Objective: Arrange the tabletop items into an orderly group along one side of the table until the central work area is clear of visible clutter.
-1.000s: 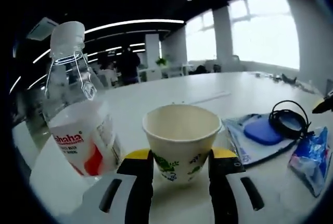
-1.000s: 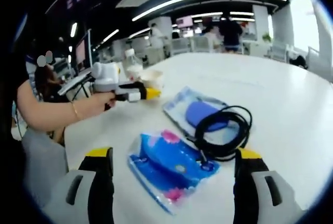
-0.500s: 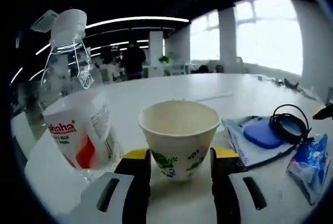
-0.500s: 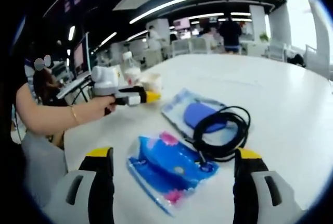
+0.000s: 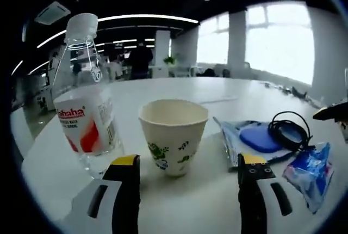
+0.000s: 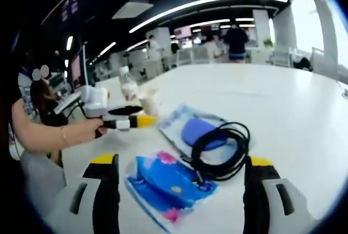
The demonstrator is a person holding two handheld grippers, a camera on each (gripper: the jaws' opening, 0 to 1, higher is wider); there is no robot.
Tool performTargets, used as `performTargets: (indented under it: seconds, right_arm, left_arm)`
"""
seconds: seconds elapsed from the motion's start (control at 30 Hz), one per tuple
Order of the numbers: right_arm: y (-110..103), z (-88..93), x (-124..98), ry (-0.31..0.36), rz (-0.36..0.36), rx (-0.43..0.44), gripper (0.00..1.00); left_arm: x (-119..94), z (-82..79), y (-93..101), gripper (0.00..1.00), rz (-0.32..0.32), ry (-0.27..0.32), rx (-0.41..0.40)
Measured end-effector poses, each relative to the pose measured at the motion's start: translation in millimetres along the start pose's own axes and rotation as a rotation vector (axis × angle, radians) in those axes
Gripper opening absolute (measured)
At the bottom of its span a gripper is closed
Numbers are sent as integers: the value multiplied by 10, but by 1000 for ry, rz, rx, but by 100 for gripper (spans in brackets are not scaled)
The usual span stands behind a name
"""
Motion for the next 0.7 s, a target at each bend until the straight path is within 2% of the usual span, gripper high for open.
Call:
performTargets:
  seconds: [0.03, 0.13, 0.27, 0.37, 0.4, 0.43, 0.57, 0.7]
  right_arm:
    - [12, 3, 0, -1, 4, 1, 90]
    - [58, 6, -5, 0, 30, 13, 87]
    - [98, -9, -34, 13, 58, 25, 81]
    - [140, -7, -72, 17, 77, 42, 77]
    - [149, -5, -82, 18, 82, 49, 75]
    - [165, 4, -96, 17, 93, 64, 73]
    - [237, 44, -134, 16, 120, 109, 68]
    - [312, 50, -158, 31, 143, 162, 56]
  left_arm:
    - [-24, -7, 4, 78, -10, -1, 11]
    - [-83, -23, 69, 81, 12, -10, 39]
    - [-147, -69, 130, 84, 39, -9, 38]
    - [-209, -98, 131, 84, 24, -18, 86]
    - [-226, -113, 102, 83, 4, -16, 132]
    - [-244, -117, 110, 80, -7, -14, 134]
    - [-285, -124, 159, 73, 1, -18, 95]
    - [-306, -118, 209, 64, 14, -27, 106]
Point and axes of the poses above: the point that each gripper's makers call its tool centre point, and the gripper's own axes: x roughly forward along the fingers, y roughly to its right, z roughly out of its underside, the point moved 3 cm from there along -x, roughly backward along the fingers, and after that the axes turned 11 degrees about y, right-handed, at the moved point
